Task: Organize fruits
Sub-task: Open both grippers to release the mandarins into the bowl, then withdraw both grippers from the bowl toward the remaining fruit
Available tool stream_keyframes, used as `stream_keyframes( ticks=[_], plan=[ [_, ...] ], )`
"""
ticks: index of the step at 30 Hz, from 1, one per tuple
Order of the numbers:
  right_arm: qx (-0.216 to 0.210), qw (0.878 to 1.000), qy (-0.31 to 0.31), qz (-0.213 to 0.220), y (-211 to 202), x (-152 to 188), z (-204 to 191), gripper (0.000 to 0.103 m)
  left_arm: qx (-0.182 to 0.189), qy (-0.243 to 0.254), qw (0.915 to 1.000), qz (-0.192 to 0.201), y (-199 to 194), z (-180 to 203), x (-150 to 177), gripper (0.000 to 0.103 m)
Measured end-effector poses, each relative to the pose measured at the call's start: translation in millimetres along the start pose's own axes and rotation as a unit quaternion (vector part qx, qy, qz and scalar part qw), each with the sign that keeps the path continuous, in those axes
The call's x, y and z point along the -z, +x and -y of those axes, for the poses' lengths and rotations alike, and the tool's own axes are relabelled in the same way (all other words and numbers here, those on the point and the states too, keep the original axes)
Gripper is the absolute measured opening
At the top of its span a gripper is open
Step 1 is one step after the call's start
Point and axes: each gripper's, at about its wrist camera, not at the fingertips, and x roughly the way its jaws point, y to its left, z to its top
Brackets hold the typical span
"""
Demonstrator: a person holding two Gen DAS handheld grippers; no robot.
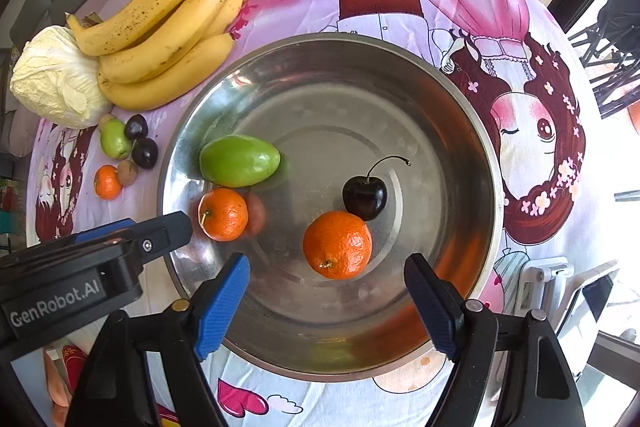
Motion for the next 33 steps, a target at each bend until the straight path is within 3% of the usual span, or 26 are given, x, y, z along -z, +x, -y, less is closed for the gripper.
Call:
stream_keyframes(
  ticks=[4,6,18,33],
  plan=[
    [0.004,1.0,0.0,0.003,2.2,-0.4,2.5,0.103,-0.007,-0.011,0.9999,0.009,-1.5,-9.0,-1.3,0.08],
    [0.002,1.0,0.001,0.0,4.1,-0.5,3.0,0.103,-0.012,-0.017,0.9997,0.013,-2.1,-13.0,-1.9,0.086],
    [-0.002,1.0,0.001,-0.007,20.8,-1.4,4.8,0.103,-0.056,-0.029,0.9977,0.023,3.9,-32.1,-1.6,0.099],
    [0.004,1.0,-0.003,-0.009,26.6,-4.0,7.7,0.103,-0.07,-0.026,0.997,0.021,16.0,-34.5,2.5,0.099]
  ],
)
